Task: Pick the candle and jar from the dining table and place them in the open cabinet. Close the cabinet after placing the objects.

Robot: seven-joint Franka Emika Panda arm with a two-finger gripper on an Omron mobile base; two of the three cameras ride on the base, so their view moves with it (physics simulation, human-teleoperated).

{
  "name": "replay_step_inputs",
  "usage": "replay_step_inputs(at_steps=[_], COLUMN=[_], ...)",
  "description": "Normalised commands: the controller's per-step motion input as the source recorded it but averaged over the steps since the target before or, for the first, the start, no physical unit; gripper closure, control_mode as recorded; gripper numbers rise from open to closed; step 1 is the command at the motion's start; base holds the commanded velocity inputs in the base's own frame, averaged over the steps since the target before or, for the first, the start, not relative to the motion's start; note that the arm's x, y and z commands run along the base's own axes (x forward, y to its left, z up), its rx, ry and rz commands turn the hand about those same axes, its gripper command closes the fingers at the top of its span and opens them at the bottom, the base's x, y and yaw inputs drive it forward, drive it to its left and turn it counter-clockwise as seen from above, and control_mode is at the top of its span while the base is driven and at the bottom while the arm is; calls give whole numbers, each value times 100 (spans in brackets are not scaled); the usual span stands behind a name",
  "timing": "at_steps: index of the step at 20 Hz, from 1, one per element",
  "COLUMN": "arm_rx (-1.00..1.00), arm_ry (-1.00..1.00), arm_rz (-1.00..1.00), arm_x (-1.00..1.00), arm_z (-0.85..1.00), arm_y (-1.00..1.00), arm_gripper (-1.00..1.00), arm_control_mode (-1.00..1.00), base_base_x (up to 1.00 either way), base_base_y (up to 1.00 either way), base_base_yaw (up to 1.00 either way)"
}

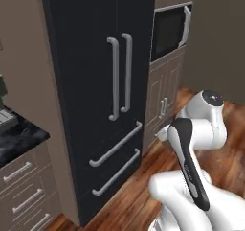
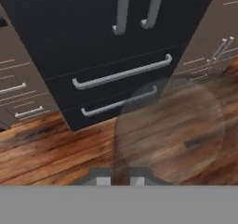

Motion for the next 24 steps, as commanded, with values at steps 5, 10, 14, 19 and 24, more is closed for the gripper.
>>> replay_step_inputs(at_steps=[5,10,14,19,24], arm_rx=[0,0,0,0,0], arm_ry=[0,0,0,0,0], arm_rz=[0,0,0,0,0], arm_x=[0,0,0,0,0], arm_z=[0,0,0,0,0], arm_y=[0,0,0,0,0], arm_gripper=[100,100,100,100,100], arm_control_mode=[100,100,100,100,100], base_base_x=[-37,-20,0,14,31], base_base_y=[48,64,88,100,100], base_base_yaw=[71,59,39,33,35])
